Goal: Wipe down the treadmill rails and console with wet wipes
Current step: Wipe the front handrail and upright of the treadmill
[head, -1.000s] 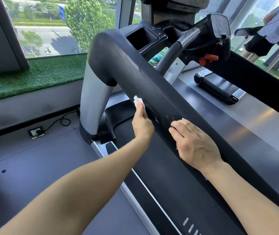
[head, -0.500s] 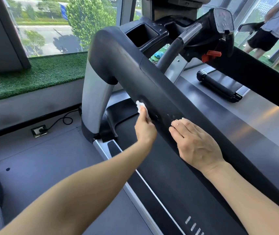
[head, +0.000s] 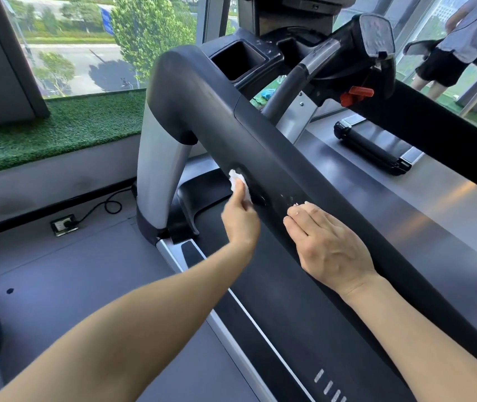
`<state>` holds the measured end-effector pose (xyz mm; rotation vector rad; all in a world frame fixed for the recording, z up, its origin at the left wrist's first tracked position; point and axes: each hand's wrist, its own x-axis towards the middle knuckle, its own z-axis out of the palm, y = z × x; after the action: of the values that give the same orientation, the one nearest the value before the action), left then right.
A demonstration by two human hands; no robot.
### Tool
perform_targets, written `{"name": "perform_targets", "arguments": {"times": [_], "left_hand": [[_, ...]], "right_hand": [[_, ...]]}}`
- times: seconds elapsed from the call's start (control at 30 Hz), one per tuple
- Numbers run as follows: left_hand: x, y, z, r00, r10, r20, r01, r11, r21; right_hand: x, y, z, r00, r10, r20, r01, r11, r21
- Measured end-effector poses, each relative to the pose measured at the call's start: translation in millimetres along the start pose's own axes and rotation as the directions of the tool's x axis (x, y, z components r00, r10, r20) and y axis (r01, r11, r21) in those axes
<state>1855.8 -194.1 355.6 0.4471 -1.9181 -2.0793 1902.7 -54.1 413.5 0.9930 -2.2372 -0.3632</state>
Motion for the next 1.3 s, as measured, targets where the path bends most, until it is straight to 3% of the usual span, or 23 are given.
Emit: {"name": "perform_targets", "arguments": {"times": [0.1,0.2,0.37,0.57,0.7,0.77,0.9,1.07,1.2,1.3], "left_hand": [[-61.5,-10.3,7.6,0.995,0.049,0.086,-0.04,0.993,-0.113],[-61.5,-6.4,9.9,0.998,0.008,0.059,0.003,0.981,-0.195],[14.3,13.0,3.8,0.993,-0.005,-0.121,0.007,1.0,0.019],[-73.7,-11.6,10.3,0.964,0.244,0.106,-0.25,0.966,0.058],[-62.7,-18.8,8.4,0.957,0.242,0.159,-0.254,0.966,0.057],[-33.5,-8.7,3.3,0.944,0.3,0.137,-0.316,0.942,0.115],[-12.2,8.1,2.5,0.95,0.301,0.079,-0.31,0.941,0.135],[-82.2,-20.3,2.9,0.897,0.36,0.257,-0.381,0.924,0.039],[-14.2,-1.4,2.3,0.894,0.416,0.167,-0.435,0.894,0.103],[38.1,23.4,-1.5,0.946,0.319,0.061,-0.325,0.923,0.206]], "right_hand": [[-0.9,-0.1,1.0,1.0,-0.002,0.001,0.002,1.0,0.009],[-0.8,0.5,0.8,1.0,0.0,-0.005,0.0,1.0,0.009],[0.2,0.5,0.5,1.0,-0.02,-0.011,0.02,1.0,-0.013],[-1.3,-0.1,1.7,1.0,-0.007,-0.031,0.007,1.0,0.001],[-1.9,-0.1,0.4,0.999,-0.002,-0.038,0.003,1.0,0.016],[-1.6,0.0,0.3,0.999,-0.005,-0.033,0.005,1.0,0.009],[-1.0,0.0,-0.2,0.999,-0.008,-0.038,0.008,1.0,0.005],[-1.1,-0.3,-1.1,0.998,0.001,-0.064,0.0,1.0,0.018],[-1.7,0.2,0.1,0.999,-0.005,-0.041,0.005,1.0,0.013],[-2.7,1.1,1.8,0.999,-0.004,-0.051,0.005,1.0,0.017]]}}
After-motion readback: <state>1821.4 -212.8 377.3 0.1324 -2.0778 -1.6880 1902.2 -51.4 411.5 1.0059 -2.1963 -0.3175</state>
